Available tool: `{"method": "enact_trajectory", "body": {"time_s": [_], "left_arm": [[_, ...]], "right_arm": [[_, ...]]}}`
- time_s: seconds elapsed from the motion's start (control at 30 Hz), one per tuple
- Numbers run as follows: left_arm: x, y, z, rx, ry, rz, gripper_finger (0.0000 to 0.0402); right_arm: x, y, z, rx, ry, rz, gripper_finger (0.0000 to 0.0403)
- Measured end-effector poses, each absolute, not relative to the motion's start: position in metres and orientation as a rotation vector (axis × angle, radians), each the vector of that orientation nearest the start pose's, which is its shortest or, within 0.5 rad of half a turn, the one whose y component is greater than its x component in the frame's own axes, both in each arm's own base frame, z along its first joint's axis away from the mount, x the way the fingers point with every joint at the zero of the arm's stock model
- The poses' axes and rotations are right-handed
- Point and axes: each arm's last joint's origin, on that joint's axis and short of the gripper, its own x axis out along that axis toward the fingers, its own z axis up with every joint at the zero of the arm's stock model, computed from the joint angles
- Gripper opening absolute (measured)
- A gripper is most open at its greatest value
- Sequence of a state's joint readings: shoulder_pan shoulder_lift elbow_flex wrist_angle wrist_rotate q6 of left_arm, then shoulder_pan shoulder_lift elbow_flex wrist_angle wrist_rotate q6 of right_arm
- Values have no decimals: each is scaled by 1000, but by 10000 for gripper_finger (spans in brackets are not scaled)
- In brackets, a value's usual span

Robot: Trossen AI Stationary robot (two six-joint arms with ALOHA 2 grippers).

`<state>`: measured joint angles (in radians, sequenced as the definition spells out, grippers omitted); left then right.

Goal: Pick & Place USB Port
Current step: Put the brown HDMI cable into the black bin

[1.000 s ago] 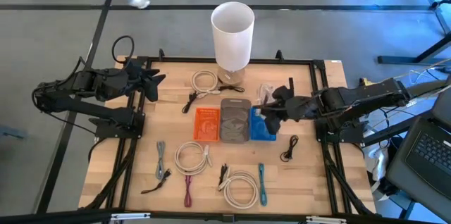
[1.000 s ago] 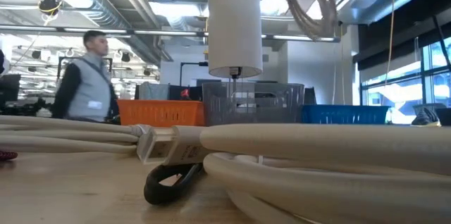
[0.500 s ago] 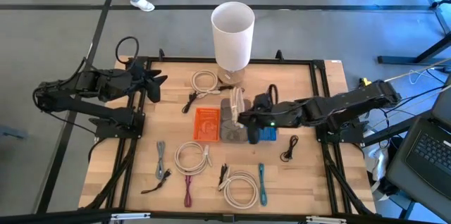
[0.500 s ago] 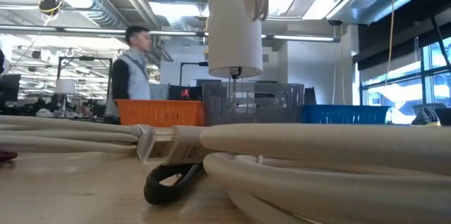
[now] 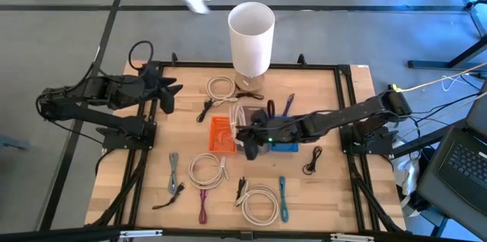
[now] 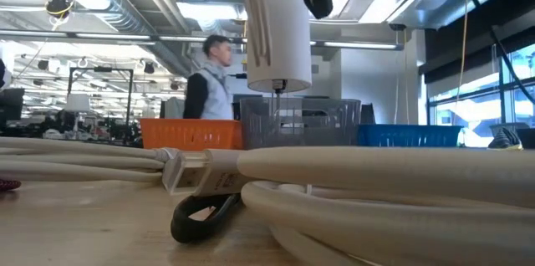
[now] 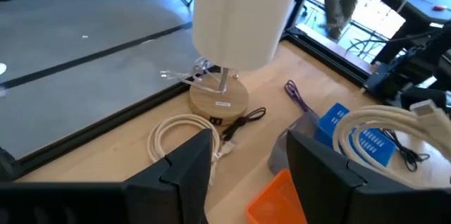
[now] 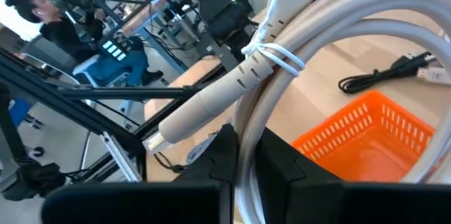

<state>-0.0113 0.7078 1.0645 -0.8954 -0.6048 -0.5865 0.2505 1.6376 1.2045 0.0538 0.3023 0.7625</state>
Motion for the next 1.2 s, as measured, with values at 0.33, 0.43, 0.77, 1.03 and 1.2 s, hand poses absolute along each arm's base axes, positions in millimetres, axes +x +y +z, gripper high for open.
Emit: {"method": "enact_trajectory", "body": {"time_s": [0.33, 0.43, 0.77, 1.03, 1.2], "left_arm": [[107, 15, 370, -374, 351, 685, 175], [107, 15, 370, -361, 354, 685, 175], [107, 16, 370, -316, 339, 746, 175], [107, 16, 370, -330, 339, 735, 175], [107, 16, 370, -330, 339, 734, 175]], "right_arm": [[327, 58, 209, 836, 259, -284, 30], [310, 53, 202, 932, 33, -183, 30], [298, 50, 183, 968, 80, -170, 30], [310, 46, 188, 925, 209, -183, 30], [315, 41, 193, 882, 220, -190, 30]]}}
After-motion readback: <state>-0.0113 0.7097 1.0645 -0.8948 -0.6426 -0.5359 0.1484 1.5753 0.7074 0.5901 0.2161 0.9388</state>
